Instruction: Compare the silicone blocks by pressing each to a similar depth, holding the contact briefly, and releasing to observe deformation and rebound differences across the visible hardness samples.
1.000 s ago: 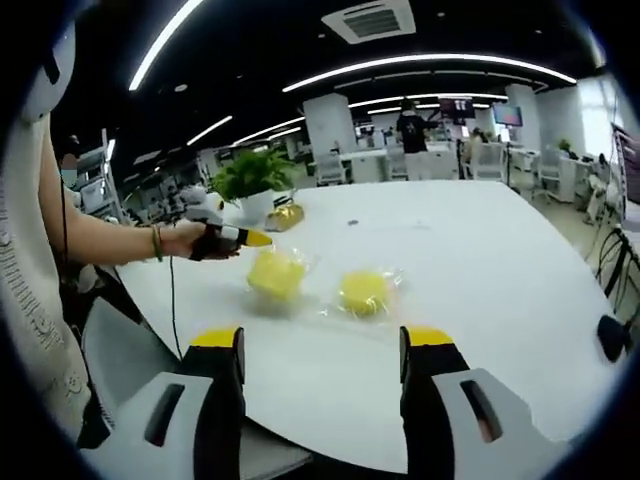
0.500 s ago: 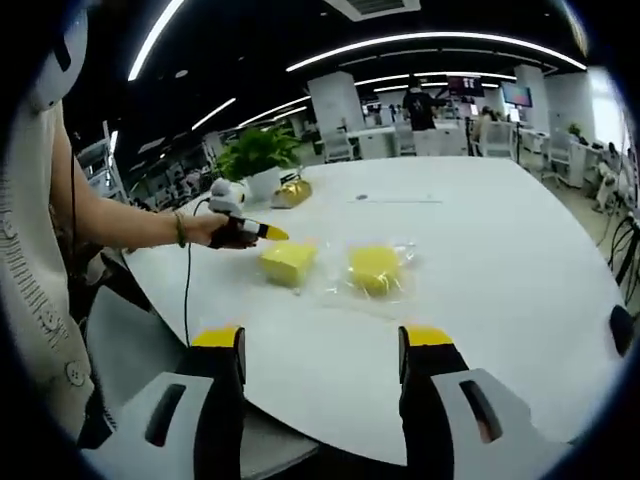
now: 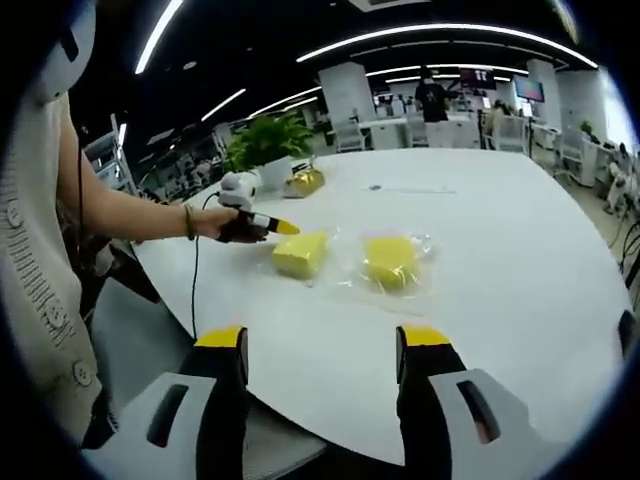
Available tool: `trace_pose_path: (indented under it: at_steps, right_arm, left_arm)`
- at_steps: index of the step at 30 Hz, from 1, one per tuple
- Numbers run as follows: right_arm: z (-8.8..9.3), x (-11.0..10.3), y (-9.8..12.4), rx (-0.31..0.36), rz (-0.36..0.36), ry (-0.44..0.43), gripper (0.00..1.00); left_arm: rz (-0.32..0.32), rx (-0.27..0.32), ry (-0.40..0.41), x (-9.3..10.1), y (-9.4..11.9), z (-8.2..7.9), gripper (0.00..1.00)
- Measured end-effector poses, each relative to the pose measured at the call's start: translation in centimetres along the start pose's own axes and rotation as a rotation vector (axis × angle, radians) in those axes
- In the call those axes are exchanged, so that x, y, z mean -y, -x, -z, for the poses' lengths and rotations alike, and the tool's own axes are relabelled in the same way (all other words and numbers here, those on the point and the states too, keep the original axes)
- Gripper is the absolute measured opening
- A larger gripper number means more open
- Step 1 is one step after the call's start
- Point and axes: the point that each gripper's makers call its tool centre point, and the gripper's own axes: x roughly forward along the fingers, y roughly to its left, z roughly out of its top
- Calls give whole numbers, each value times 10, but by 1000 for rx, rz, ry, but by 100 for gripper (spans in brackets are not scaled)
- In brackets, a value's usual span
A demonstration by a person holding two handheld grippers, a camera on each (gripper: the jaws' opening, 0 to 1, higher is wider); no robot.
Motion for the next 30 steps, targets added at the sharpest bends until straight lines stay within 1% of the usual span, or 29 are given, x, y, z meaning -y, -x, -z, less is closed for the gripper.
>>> trace_pose_path:
  at_steps: [4, 6, 8, 9, 12, 13, 14, 17, 18, 19, 24, 25, 27, 28, 30]
  right_arm:
    - [1, -4, 0, -1, -14, 7, 55]
    - [1, -6, -1, 0, -20, 11, 55]
    - [1, -9, -1, -6, -28, 15, 55]
    - [1, -12, -1, -6, -33, 24, 55]
    - [-1, -17, -1, 5, -48, 27, 55]
    - [-2, -19, -2, 11, -52, 31, 55]
    - [-3, -21, -2, 12, -55, 35, 55]
    - [-8, -27, -3, 29, -71, 45, 55]
    - [-9, -29, -3, 35, -76, 53, 55]
    - [-12, -31, -3, 41, -82, 61, 55]
    - [-21, -38, -4, 71, -96, 86, 55]
    - [-23, -39, -4, 77, -96, 91, 55]
    - [-24, -40, -5, 90, -97, 89, 55]
    - [-24, -40, -5, 92, -96, 88, 55]
    - [-24, -44, -6, 104, -103, 77, 56]
  left_arm:
    - [-34, 7, -16, -4, 4, -1, 2]
    - [-48, 16, -35, -4, 8, -1, 8]
    - [-70, 34, -73, -5, 13, -4, 16]
    - [-79, 36, -83, -4, 16, -3, 17]
    - [-87, 37, -94, 8, 26, 0, 18]
    - [-89, 41, -102, 15, 31, 2, 19]
    - [-95, 44, -109, 18, 35, 3, 22]
    - [-123, 66, -143, 32, 49, 6, 27]
    - [-133, 74, -168, 37, 56, 7, 29]
    - [-134, 78, -175, 42, 60, 9, 29]
    - [-143, 122, -215, 71, 89, 15, 31]
    - [-143, 130, -224, 79, 96, 17, 33]
    - [-150, 154, -247, 87, 105, 17, 35]
    - [-145, 159, -266, 96, 112, 20, 37]
    - [-155, 157, -304, 107, 121, 24, 38]
